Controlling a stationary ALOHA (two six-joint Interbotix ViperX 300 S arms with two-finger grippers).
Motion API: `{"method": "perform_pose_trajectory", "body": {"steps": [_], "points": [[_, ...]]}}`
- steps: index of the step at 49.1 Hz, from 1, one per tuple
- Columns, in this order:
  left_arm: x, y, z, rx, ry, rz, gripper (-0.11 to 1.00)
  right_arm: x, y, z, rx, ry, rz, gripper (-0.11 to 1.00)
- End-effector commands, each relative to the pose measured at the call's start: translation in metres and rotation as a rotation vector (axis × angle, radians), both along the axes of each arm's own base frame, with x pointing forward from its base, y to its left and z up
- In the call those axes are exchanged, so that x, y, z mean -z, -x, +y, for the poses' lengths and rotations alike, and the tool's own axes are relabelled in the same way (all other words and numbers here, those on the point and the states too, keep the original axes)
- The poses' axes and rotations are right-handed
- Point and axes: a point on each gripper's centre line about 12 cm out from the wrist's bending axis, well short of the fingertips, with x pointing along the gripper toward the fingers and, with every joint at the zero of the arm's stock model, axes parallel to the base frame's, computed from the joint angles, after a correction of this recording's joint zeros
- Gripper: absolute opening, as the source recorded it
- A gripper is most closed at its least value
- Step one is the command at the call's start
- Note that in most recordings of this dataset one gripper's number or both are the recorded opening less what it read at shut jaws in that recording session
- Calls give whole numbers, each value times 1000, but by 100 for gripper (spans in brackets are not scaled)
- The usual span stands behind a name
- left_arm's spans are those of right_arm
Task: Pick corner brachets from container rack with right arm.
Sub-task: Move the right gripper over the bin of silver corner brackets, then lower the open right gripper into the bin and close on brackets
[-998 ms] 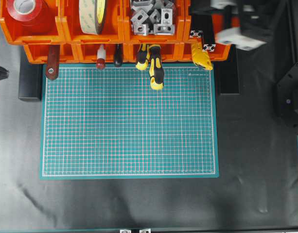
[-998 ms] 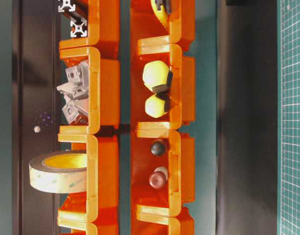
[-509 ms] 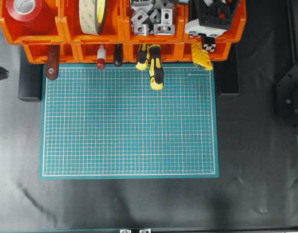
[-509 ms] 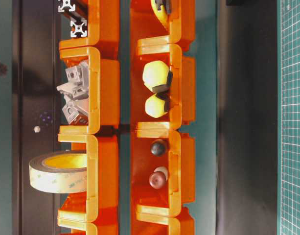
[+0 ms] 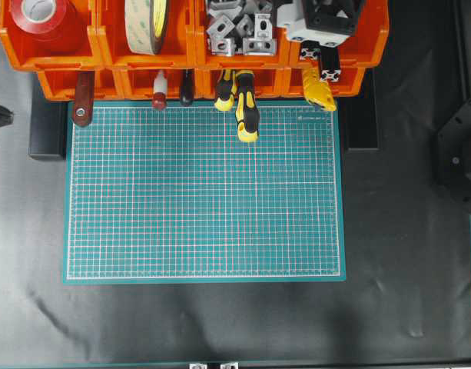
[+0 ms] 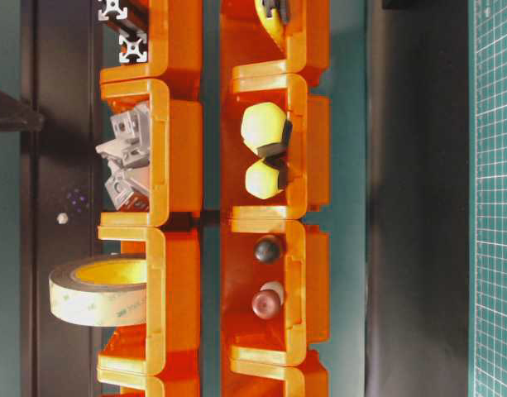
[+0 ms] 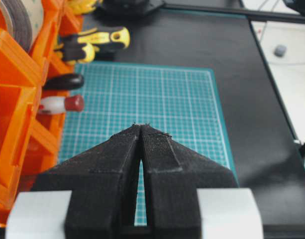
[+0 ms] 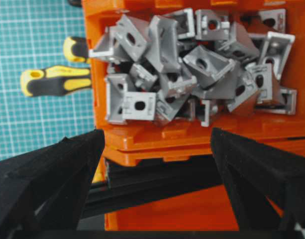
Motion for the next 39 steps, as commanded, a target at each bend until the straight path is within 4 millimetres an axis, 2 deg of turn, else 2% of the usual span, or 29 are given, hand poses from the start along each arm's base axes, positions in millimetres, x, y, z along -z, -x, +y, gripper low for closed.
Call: {"method": "perform_pose_trajectory", "body": {"steps": [1,24,39], "points": [[-11,-1,0,0,2,-26,0,-5,1,-1,10,8,-21,86],[-9,-1,0,2,-2,-20,0,29,-15,2,17,-5,8,86],[-10,-1,0,2,-1,-29,0,46,-14,0,28,0,49,86]]}}
